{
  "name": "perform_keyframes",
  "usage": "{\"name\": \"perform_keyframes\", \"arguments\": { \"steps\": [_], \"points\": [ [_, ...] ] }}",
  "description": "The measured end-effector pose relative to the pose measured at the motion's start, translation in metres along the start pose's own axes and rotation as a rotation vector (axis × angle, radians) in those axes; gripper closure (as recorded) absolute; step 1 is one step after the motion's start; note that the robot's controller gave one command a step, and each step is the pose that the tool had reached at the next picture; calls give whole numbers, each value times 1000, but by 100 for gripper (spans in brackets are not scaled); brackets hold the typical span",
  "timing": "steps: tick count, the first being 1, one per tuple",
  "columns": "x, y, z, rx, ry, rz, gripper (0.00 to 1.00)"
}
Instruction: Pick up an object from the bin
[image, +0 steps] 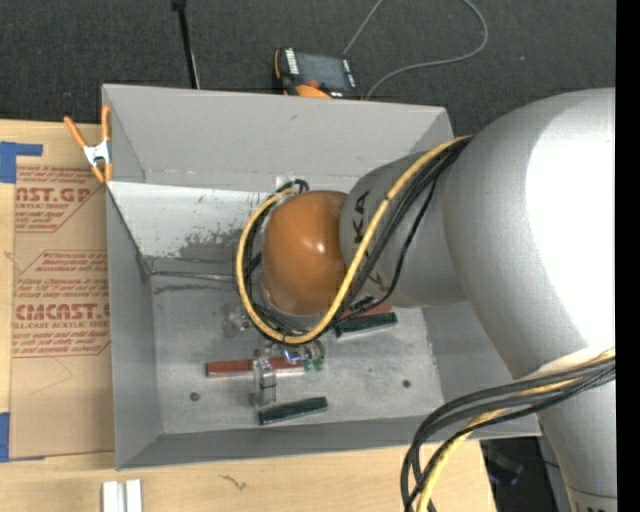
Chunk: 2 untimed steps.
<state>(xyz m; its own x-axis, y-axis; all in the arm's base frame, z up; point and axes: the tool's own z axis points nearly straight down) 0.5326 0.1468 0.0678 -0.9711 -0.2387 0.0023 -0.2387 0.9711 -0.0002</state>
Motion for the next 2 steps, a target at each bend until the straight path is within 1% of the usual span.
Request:
{"name": "perform_keyframes", "arguments": {
  "steps": [1,2],
  "points": [
    [-1,1,-2,-2,-2,0,100],
    [-5,14,-176,-1,-14,1,100]
  ]
}}
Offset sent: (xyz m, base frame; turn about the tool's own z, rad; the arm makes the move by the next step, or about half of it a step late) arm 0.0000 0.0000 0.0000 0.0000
